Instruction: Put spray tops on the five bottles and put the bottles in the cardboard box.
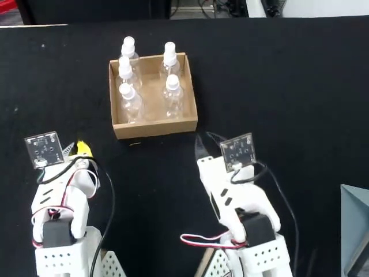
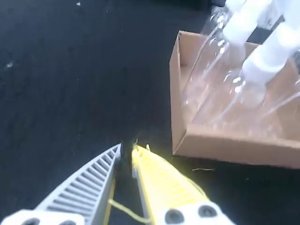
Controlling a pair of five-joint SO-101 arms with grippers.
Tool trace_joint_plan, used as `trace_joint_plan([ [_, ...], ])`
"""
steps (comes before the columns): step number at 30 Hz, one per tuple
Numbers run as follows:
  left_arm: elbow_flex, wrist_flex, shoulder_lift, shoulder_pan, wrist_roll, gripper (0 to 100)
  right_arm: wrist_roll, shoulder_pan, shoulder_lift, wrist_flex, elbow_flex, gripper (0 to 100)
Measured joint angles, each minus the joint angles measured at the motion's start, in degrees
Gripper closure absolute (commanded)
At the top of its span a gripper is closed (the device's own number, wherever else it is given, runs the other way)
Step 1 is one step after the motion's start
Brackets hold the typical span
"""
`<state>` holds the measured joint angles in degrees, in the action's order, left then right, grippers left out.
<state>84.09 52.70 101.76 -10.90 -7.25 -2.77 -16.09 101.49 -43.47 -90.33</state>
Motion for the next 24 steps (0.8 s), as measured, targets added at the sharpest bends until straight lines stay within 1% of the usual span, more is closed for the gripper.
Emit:
trace_joint_plan([
  [5,3.08,0.0,0.09,0.0,5.01,97,0.0,-0.09,1.49,-6.07,-3.96,97.6],
  [9,5.45,0.0,0.09,0.0,6.77,97,0.0,-0.09,1.49,-7.47,-5.71,97.7],
  [14,9.14,0.0,0.09,0.0,7.12,97,0.0,-0.09,1.49,-8.62,-6.33,97.9],
  [17,11.43,-0.09,-0.09,0.0,7.12,97,0.0,-0.09,1.49,-11.43,-6.33,97.9],
  [21,11.69,-3.78,0.0,0.0,7.3,97,0.0,-0.09,1.49,-15.82,-6.33,97.9],
  [24,11.87,-4.57,0.0,0.0,7.3,97,0.0,-0.09,1.49,-20.48,-6.33,98.0],
])
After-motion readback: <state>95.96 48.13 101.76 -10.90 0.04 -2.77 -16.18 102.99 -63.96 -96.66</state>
